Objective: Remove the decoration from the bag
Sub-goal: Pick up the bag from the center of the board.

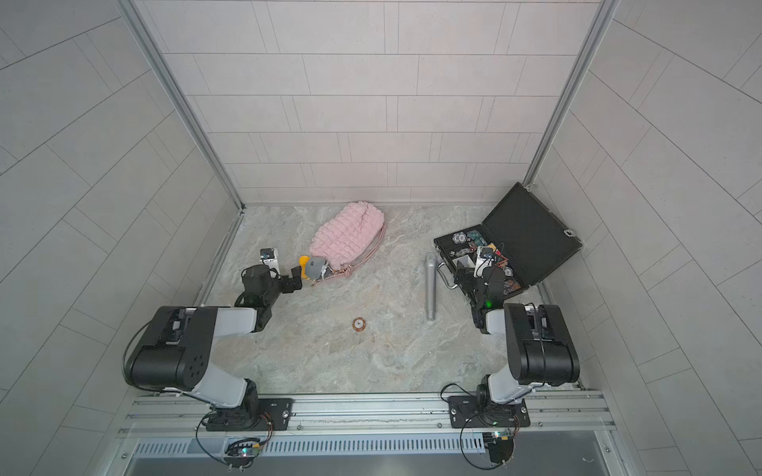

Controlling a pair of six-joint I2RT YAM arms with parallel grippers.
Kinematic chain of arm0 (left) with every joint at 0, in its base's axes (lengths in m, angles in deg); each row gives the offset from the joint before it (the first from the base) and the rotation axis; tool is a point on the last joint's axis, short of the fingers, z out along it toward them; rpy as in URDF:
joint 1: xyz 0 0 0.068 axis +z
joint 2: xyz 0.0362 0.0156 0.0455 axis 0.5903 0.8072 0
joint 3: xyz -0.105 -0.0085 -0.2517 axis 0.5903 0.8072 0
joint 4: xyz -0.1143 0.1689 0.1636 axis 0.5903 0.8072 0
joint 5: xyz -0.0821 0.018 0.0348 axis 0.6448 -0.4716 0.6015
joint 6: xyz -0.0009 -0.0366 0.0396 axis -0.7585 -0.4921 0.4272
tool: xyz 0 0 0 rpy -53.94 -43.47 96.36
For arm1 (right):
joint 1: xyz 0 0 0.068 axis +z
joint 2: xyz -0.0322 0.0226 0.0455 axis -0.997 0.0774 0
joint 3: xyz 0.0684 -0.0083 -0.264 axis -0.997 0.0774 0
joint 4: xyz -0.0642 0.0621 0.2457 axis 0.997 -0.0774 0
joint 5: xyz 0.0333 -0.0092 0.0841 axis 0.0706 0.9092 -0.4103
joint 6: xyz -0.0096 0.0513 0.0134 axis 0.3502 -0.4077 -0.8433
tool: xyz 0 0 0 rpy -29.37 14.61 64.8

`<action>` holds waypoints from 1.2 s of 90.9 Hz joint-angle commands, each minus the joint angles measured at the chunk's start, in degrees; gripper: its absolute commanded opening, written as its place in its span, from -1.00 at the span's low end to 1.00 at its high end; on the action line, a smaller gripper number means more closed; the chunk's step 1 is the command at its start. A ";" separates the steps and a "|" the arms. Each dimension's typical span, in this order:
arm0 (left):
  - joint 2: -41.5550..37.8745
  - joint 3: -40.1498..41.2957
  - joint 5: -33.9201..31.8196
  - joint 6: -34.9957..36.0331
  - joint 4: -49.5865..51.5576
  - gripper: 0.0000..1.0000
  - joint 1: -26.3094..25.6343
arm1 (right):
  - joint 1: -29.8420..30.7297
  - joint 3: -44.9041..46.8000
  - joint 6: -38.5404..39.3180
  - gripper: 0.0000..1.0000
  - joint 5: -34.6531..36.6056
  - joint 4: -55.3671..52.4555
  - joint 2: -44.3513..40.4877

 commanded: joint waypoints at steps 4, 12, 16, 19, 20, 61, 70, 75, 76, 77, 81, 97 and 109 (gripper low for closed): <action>-0.53 -0.63 -0.02 0.57 -1.19 1.00 -0.24 | 0.29 -0.33 0.20 1.00 0.13 -0.01 -0.67; -0.51 -0.56 -0.01 0.59 -1.20 1.00 -0.22 | 0.32 -0.36 0.24 1.00 0.13 0.01 -0.67; -0.62 -0.56 -0.01 0.60 -1.13 1.00 -0.22 | 0.34 -0.29 0.28 1.00 0.10 0.06 -0.67; -0.53 -0.57 -0.01 0.60 -1.17 1.00 -0.21 | 0.34 -0.30 0.27 1.00 0.05 0.04 -0.67; -0.55 -0.57 -0.01 0.57 -1.18 1.00 -0.21 | 0.31 -0.29 0.21 1.00 0.08 0.05 -0.67; -2.36 -1.64 1.41 0.91 1.94 1.00 -0.04 | 0.29 -0.20 0.06 1.00 0.58 0.04 -1.27; -6.05 -9.24 -0.07 -0.16 18.15 1.00 -0.39 | 0.33 -1.89 -0.40 1.00 1.93 -7.06 -6.32; -8.04 -12.09 -0.29 -1.09 24.97 1.00 -0.94 | 0.35 -2.90 -0.75 1.00 1.83 -12.80 -10.23; -8.44 -12.30 -0.37 -1.11 25.86 1.00 -1.11 | 0.36 -3.13 -0.87 1.00 1.81 -13.80 -10.81; -9.03 -12.50 -0.50 -1.13 26.44 1.00 -1.28 | 0.36 -3.29 -1.02 1.00 1.75 -14.65 -11.72; -10.97 -13.04 -1.16 -0.91 28.68 1.00 -2.20 | 0.31 -3.65 -2.43 1.00 1.76 -17.61 -14.49; -15.37 -18.53 -1.47 -1.91 41.83 1.00 -6.25 | 0.36 -7.57 -5.46 1.00 -4.64 -33.55 -24.78; -12.23 -25.68 -1.76 -0.64 50.44 1.00 -13.03 | 0.56 -11.31 -8.25 1.00 -10.86 -44.62 -29.48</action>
